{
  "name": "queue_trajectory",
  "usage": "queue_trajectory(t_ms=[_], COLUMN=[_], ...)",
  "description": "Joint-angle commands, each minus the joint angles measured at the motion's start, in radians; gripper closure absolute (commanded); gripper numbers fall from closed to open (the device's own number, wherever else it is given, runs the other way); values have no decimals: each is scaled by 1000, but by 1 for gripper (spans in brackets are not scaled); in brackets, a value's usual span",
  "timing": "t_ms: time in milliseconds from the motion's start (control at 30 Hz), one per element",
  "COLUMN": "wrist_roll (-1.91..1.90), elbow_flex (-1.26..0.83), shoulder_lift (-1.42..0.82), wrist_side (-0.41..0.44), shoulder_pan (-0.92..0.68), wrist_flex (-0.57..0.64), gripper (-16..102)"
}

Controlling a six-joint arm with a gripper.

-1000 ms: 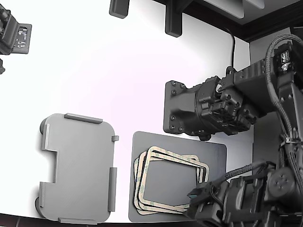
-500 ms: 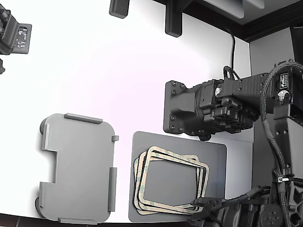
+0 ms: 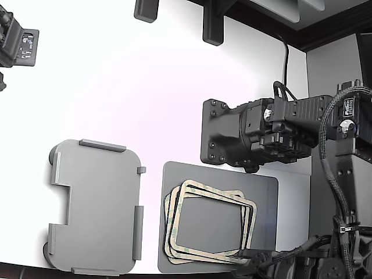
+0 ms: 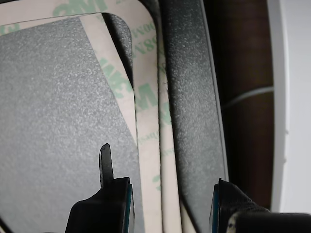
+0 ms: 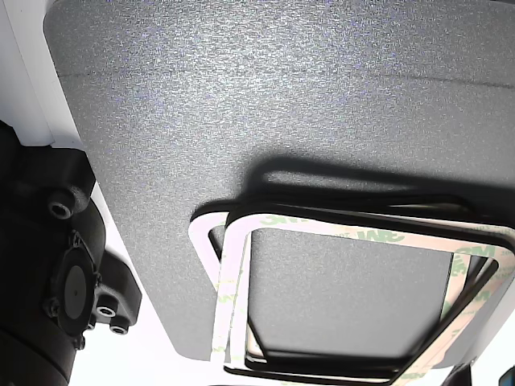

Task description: Grab top frame and put it into gray box.

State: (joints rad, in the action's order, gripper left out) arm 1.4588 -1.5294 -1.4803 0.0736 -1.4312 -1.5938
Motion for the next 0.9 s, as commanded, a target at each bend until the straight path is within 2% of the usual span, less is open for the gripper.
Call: queue_trajectory(t_ms=[0,267,567,867], wrist_roll=[-6,-28,-48,-66], elbow_flex=[8,-38,-66,-98], shoulder_lift=[-23,-34,-38,-41], wrist_side=[5,9,17,-5], shoulder_pan=[11,12,14,9], wrist_flex=[11,48,64,110], gripper=[24,24,35,39])
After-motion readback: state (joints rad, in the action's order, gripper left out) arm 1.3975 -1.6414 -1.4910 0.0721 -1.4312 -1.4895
